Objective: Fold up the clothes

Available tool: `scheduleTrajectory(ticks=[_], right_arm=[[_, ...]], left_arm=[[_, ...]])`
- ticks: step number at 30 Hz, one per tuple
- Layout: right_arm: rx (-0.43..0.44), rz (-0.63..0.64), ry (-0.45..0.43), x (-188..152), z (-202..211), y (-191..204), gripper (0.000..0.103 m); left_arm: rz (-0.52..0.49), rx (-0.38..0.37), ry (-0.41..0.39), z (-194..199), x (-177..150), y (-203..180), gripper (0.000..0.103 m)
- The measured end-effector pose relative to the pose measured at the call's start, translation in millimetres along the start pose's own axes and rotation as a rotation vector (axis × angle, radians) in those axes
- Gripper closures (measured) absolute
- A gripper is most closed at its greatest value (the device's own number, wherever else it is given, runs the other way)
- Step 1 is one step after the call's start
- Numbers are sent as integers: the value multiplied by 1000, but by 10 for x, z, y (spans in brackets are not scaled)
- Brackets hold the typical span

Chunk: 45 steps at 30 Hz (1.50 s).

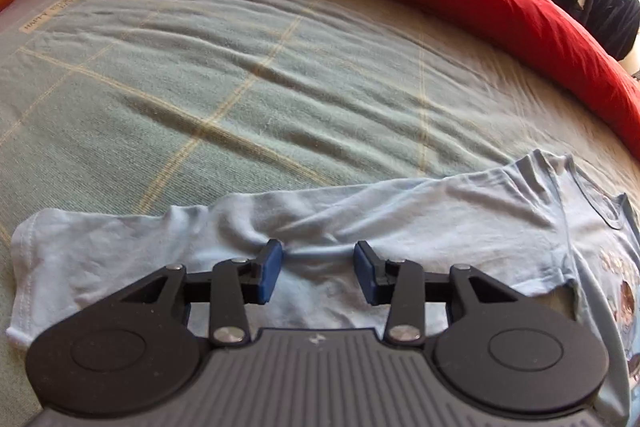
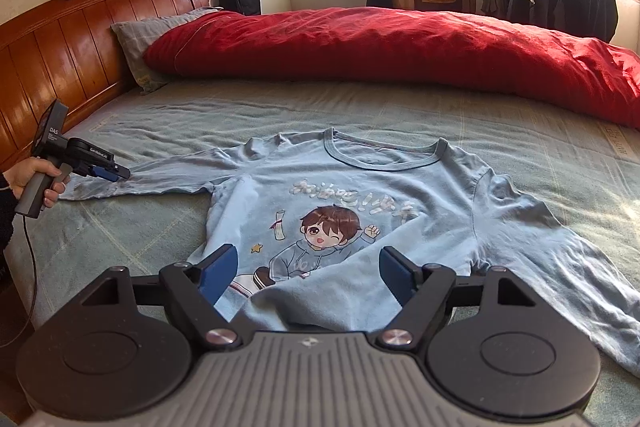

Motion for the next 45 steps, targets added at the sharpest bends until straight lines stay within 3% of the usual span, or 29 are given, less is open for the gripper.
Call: scheduleTrajectory(ticks=[4,7,15,16,18,20,23,25,28,35,37,42,45], right_arm=[[-11,12,-8,1,88,-3,21],[-19,7,-19,3,160,-73,20],[-2,-48,-14,-30,50,-151,19],[-1,-45,-12,-35,39,-133,19],[-9,-29,-7,-42,46,-96,19],[-19,-17,-11,-39,82,-88,19],[-28,-20,-21,-29,147,-127,19],[-33,-33,-21,-23,155,-166,19],[-35,-45,-15,-23,135,-185,19],[-42,-21,-6,-54,135,-165,18],[-42,-29,-4,-67,121,-192,17],[-31,-55,9,-103,36,-237,17],[-27,-57,14,-124,2,-243,17]], left_arm=[[95,36,-71,-21,209,103,62],[92,55,-103,234,220,226,61],[283,-14,-37,399,-203,1003,56],[307,-17,-56,358,-214,1072,55],[340,58,-136,347,-177,1260,60],[352,96,-155,410,-155,1292,62],[369,153,-182,508,-125,1341,62],[327,187,-202,597,-107,1239,54],[232,147,-171,542,-112,974,46],[325,334,-130,446,-227,1300,46],[284,338,-84,472,-187,1124,47],[106,113,-52,402,-101,93,36],[6,55,2,194,-107,-508,34]])
Point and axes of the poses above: each gripper's, at about its wrist camera, not at the fingertips, and z roughly against the way its jaws point, y to its left, x to its top, the point moved 10 cm from there along -z, roughly the way its jaws point, and after that the axes turned 9 degrees about y, right-handed, at the moved point
